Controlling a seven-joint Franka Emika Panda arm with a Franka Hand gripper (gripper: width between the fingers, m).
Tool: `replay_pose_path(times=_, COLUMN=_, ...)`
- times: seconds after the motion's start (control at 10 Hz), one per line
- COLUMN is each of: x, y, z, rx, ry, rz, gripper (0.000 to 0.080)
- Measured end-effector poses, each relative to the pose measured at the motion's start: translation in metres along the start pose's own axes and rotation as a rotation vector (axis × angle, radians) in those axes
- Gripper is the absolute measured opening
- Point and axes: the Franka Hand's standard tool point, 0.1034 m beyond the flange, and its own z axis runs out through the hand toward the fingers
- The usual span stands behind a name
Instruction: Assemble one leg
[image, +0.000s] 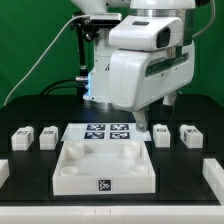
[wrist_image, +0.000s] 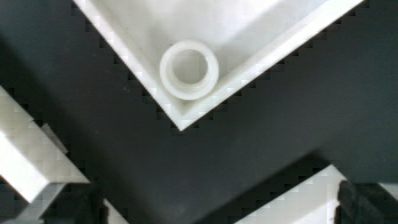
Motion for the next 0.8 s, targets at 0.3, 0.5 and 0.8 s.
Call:
replay_pose_path(times=0.3, x=-0.025, y=-0.032, z=0.020, rx=0.009, ry=-0.021, rz=-0.268, gripper=0.0650)
replay_pose_path(times=0.5, x=-0.029, y=-0.035, z=0.022, rx=0.011, ry=-0.022, rz=-0.279, gripper=0.0650)
replay_pose_path(times=0.8, x=-0.030, y=-0.036, z=0.023, rx=0.012, ry=-0.022, rz=-0.279, gripper=0.0650)
